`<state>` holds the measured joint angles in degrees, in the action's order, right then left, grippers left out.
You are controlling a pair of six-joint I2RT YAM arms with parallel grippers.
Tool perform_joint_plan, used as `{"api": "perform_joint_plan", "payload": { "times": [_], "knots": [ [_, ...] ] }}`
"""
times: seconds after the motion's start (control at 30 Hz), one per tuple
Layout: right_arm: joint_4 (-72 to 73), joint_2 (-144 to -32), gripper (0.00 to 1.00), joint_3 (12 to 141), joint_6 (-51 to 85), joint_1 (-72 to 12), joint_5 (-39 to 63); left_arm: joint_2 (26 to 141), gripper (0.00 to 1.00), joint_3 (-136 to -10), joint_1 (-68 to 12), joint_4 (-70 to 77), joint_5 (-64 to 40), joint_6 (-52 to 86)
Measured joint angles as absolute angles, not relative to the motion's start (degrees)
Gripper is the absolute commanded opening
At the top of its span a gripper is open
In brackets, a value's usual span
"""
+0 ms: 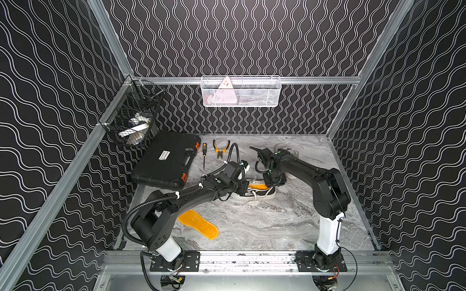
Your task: Insert the insole into the shoe
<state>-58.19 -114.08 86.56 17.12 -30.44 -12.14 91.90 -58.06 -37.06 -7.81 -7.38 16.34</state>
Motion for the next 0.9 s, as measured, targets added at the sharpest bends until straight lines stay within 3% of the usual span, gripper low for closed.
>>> {"api": "perform_joint_plan", "payload": {
  "times": [0.1, 0.23, 0.33, 0.43, 0.53, 0.7, 0.9],
  "knots": [
    [-57.39, -114.67, 0.23, 84.9, 16.4, -30.5, -12.84, 91.92, 0.0, -58.06, -37.1, -7.79, -7.55, 16.34],
    [-57.1, -115.5, 0.21, 83.9, 15.86, -31.05, -14.11, 92.14, 0.0, -58.26, -37.1, -7.11, -7.6, 16.32],
    [-56.93, -115.63, 0.28, 83.77, 16.45, -31.88, -14.28, 92.44, 0.0, -58.48, -37.1, -7.31, -7.55, 16.32],
    [-56.69, -115.22, 0.47, 83.66, 18.87, -32.21, -13.43, 92.53, 0.0, -58.48, -37.1, -7.49, -7.49, 16.32],
    [-57.1, -114.28, 0.54, 84.2, 20.88, -31.99, -9.8, 92.73, 0.0, -58.48, -37.1, -7.64, -7.31, 16.34],
    [-57.39, -114.04, 0.57, 87.0, 21.82, -30.61, 0.67, 92.77, 0.0, -58.48, -37.1, -8.19, -7.09, 16.34],
    [-56.4, -116.2, 0.57, 88.25, 16.16, -29.58, 0.47, 92.77, 0.0, -58.48, -37.1, -8.62, -7.11, 16.34]
  ]
}}
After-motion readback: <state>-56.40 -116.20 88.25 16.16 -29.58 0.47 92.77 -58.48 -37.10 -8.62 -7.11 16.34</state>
